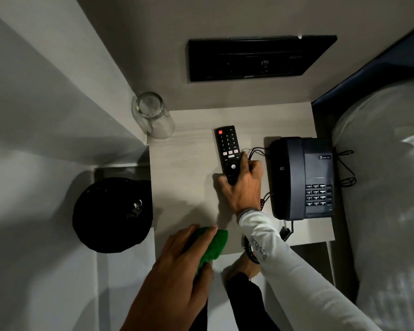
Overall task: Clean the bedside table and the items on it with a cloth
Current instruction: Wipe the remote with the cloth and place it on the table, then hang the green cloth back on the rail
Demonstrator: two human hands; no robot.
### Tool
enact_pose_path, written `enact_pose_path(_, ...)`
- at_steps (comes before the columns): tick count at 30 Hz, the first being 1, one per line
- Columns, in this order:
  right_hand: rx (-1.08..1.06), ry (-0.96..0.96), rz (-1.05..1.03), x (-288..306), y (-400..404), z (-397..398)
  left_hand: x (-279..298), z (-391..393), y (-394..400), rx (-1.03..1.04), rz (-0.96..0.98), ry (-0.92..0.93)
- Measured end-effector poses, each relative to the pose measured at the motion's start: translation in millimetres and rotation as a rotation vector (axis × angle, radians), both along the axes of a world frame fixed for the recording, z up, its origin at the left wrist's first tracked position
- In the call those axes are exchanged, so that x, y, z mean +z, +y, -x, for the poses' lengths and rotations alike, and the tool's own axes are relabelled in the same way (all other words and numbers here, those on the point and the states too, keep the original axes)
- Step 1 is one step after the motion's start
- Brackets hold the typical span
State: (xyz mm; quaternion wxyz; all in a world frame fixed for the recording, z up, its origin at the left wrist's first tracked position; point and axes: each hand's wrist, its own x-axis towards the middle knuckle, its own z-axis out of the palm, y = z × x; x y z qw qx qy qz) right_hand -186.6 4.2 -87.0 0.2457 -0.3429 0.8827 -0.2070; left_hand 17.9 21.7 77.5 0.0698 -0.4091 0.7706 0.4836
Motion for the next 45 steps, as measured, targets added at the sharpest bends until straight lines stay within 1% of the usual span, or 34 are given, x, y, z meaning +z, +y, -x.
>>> enact_pose_path(3, -0.04, 0.015, 0.016, -7, 0, -3, -4, -4, 2, 0.036, 0.0, 0.01)
enact_pose_path(6, -0.062, 0.009, 0.034, -6, 0, -1, -11, -9, 2, 0.118, -0.005, 0.04)
enact_pose_path(8, -0.063, 0.005, 0.041, 2, 3, -2, -16, -12, 0, 0.186, -0.025, 0.119)
enact_pose_path(9, -0.07, 0.0, 0.038, 9, 5, -2, -17, -12, -3, 0.257, -0.075, 0.193)
enact_pose_path(10, -0.081, -0.002, 0.034, 17, 9, -3, -16, -12, -6, 0.359, -0.173, 0.257)
enact_pose_path(11, -0.092, -0.01, 0.044, 28, 13, -4, -16, -11, -9, 0.495, -0.316, 0.307)
enact_pose_path(12, -0.1, -0.065, 0.078, 40, 17, -6, -14, -11, -13, 0.659, -0.48, 0.352)
enact_pose_path(13, -0.114, -0.204, 0.121, 55, 21, -8, -11, -12, -14, 0.817, -0.638, 0.414)
enact_pose_path(14, -0.143, -0.439, 0.145, 70, 25, -9, -9, -12, -15, 0.937, -0.794, 0.485)
enact_pose_path(15, -0.144, -0.719, 0.117, 85, 29, -11, -7, -12, -16, 1.01, -0.931, 0.543)
enact_pose_path(16, -0.095, -0.965, 0.055, 101, 34, -14, -4, -14, -14, 1.06, -1.022, 0.584)
enact_pose_path(17, -0.017, -1.135, -0.014, 115, 41, -17, 0, -14, -12, 1.093, -1.056, 0.626)
enact_pose_path(18, 0.064, -1.243, -0.051, 130, 47, -19, 9, -14, -8, 1.128, -1.079, 0.682)
enact_pose_path(19, 0.129, -1.292, -0.059, 143, 52, -21, 15, -11, -5, 1.157, -1.086, 0.724)
enact_pose_path(20, 0.171, -1.301, -0.054, 162, 58, -24, 26, -8, 2, 1.172, -1.101, 0.773)
enact_pose_path(24, 0.252, -1.081, -0.04, 235, 68, -31, 75, -4, 32, 1.192, -1.053, 0.889)
enact_pose_path(26, 0.328, -0.998, -0.014, 267, 70, -36, 104, -13, 41, 1.248, -1.004, 0.863)
enact_pose_path(28, 0.364, -0.967, 0.023, 298, 76, -52, 133, -31, 54, 1.26, -0.916, 0.854)
enact_pose_path(30, 0.364, -0.978, 0.063, 325, 82, -75, 157, -52, 71, 1.233, -0.738, 0.816)
enact_pose_path(31, 0.378, -0.999, 0.082, 337, 86, -93, 168, -70, 82, 1.244, -0.607, 0.812)
enact_pose_path(33, 0.412, -1.059, 0.098, 354, 98, -132, 190, -105, 104, 1.31, -0.362, 0.763)
enact_pose_path(34, 0.429, -1.087, 0.103, 360, 103, -147, 199, -119, 112, 1.342, -0.282, 0.723)
enact_pose_path(36, 0.491, -1.14, 0.083, 373, 117, -194, 221, -164, 138, 1.417, -0.165, 0.678)
enact_pose_path(38, 0.538, -1.191, 0.027, 384, 135, -247, 235, -213, 169, 1.48, -0.1, 0.692)
enact_pose_path(39, 0.558, -1.201, -0.006, 390, 143, -277, 239, -239, 186, 1.512, -0.059, 0.692)
enact_pose_path(41, 0.555, -1.175, -0.039, 395, 157, -328, 240, -278, 215, 1.598, 0.054, 0.637)
enact_pose_path(43, 0.519, -1.163, -0.042, 398, 170, -379, 238, -316, 238, 1.717, 0.198, 0.524)
enact_pose_path(45, 0.391, -1.198, -0.047, 398, 175, -422, 234, -343, 250, 1.815, 0.32, 0.418)
